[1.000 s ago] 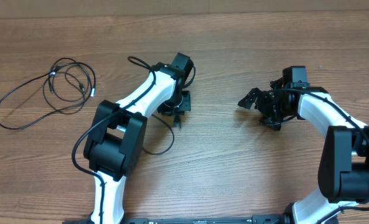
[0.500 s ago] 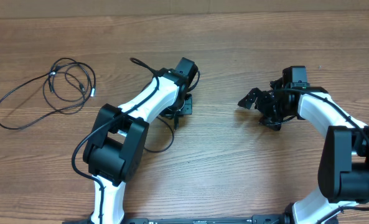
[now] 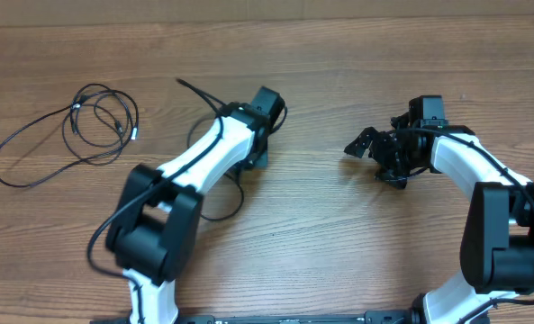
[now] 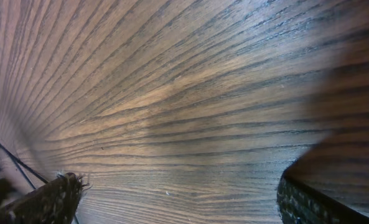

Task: Untangle cables
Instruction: 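Carry the cable left onto the cable pile with the left gripper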

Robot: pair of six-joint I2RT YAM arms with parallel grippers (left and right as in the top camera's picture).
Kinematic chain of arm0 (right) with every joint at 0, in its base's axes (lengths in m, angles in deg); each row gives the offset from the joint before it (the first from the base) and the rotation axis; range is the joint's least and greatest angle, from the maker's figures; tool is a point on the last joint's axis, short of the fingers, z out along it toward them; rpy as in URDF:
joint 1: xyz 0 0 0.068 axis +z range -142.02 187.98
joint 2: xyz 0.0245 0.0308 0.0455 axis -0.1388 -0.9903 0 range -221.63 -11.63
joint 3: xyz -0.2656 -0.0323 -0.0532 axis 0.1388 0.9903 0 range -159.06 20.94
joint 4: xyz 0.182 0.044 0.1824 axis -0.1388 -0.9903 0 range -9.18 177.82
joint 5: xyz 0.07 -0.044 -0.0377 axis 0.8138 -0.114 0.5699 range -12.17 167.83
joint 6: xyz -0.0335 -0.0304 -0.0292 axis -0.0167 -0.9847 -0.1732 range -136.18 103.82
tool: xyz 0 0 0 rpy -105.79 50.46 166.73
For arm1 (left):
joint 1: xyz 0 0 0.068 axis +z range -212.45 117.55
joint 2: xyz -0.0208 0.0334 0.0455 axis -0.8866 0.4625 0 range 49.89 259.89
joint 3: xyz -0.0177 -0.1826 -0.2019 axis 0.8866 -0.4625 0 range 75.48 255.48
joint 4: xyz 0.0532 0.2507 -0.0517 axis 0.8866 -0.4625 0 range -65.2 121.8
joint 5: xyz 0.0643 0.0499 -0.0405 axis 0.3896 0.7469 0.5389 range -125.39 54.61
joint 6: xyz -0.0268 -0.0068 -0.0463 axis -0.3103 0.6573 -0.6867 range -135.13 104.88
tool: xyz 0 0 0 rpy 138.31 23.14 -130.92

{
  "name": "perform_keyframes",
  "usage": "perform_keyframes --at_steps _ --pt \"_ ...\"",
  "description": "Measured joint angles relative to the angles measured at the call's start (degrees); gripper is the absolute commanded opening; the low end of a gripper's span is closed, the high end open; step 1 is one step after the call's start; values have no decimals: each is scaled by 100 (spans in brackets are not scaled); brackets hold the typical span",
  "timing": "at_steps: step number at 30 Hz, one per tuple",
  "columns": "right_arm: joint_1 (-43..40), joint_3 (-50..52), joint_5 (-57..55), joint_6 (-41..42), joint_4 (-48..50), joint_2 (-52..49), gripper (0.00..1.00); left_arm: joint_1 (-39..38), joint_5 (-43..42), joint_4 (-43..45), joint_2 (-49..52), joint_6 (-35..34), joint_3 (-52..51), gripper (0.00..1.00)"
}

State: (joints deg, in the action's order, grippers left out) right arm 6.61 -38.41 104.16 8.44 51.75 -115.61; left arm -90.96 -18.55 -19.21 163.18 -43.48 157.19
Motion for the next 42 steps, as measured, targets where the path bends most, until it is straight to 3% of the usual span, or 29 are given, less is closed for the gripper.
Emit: perform_keyframes --at_steps 5,12,17,22,27,32,35,42 --pt "0 0 2 0 4 0 100 0 1211 0 -654 96 2 4" --pt "0 0 0 0 2 0 100 17 3222 271 -789 446 -2 4" --pt "0 0 2 0 4 0 100 201 4824 1325 -789 835 -7 4" --pt "0 0 2 2 0 0 100 632 5676 2848 -789 1919 -2 4" --pt "0 0 2 2 2 0 100 1110 5895 3423 -789 2719 -2 4" --pt "0 0 2 0 2 2 100 1502 5528 2846 -789 2992 -2 4" --pt "0 0 2 0 4 0 100 1683 5077 2332 -789 2916 -2 4" --pt "0 0 2 2 0 0 100 2234 3709 1475 -789 2015 -2 4"
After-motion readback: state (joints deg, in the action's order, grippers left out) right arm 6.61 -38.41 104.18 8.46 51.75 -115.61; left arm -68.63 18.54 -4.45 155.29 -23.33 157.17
